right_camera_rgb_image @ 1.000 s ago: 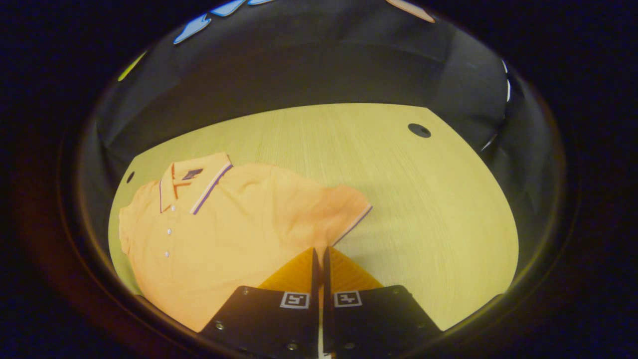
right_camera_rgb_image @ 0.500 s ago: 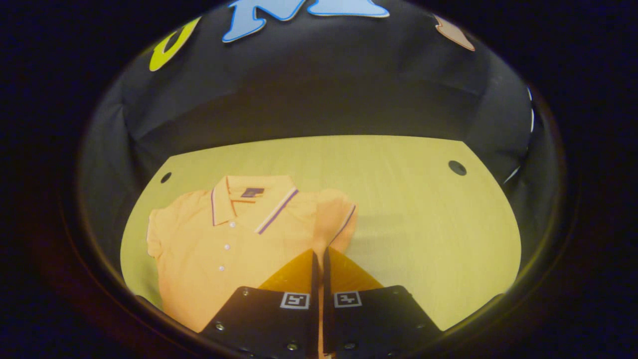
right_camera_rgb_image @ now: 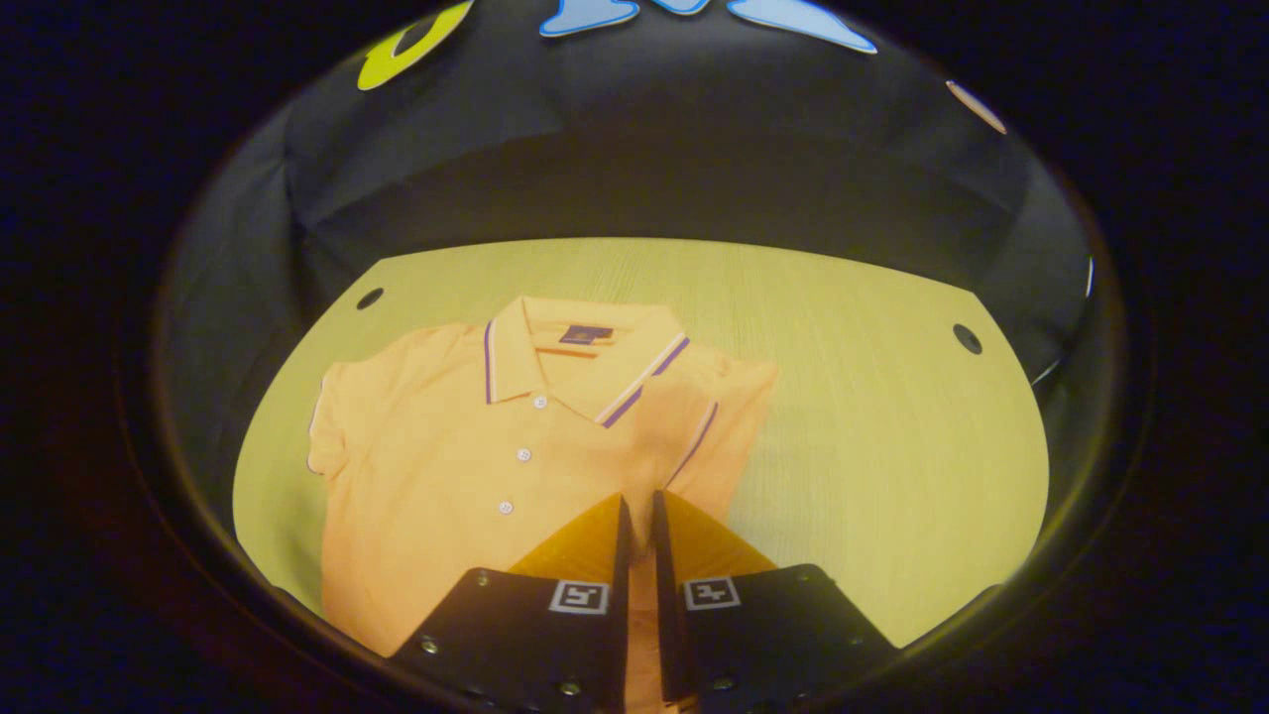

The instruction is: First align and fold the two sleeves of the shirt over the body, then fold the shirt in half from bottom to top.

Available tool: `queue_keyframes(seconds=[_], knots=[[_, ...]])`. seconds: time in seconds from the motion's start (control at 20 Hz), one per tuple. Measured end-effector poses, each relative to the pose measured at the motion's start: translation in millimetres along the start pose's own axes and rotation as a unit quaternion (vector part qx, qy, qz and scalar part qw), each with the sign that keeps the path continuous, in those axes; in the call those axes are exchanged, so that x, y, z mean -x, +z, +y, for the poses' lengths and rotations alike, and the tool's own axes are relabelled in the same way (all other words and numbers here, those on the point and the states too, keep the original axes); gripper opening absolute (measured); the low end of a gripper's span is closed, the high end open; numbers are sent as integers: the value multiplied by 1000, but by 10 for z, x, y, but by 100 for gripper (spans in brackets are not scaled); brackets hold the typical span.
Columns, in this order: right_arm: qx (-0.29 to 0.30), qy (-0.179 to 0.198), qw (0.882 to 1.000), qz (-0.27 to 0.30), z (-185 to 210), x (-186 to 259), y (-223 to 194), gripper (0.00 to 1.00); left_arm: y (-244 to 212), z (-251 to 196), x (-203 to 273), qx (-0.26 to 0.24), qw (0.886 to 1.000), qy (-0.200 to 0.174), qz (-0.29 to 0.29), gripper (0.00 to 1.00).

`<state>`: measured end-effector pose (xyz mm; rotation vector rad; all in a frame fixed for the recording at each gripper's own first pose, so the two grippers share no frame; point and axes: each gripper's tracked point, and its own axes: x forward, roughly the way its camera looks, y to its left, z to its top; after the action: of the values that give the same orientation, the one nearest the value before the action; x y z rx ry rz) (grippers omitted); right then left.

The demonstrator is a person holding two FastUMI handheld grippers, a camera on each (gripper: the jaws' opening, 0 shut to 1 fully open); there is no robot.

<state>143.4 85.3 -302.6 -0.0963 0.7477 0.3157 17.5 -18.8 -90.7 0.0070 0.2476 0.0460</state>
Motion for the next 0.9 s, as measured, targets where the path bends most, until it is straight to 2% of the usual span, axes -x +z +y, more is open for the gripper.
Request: queue_keyframes(seconds=[0.05,0.1,0.15,0.25,0.65,0.9], knots=[[0,-1,1000,0,-8,-3,10,21,-20,-1,-5,0,1000,0,2,95],[1,-3,1000,-1,-23,12,11,23,-33,-5,-11,1,1000,0,3,96],[1,-3,1000,-3,-29,24,24,35,-44,-10,-21,2,1000,-1,4,95],[1,-8,1000,-6,-62,64,44,47,-88,-28,-55,2,1000,-5,6,95],[-1,-10,998,-65,-86,665,273,47,-516,-8,-618,-13,999,-17,42,95],[-18,8,995,-97,-9,1164,302,47,-928,45,-1154,-16,997,-28,74,95]])
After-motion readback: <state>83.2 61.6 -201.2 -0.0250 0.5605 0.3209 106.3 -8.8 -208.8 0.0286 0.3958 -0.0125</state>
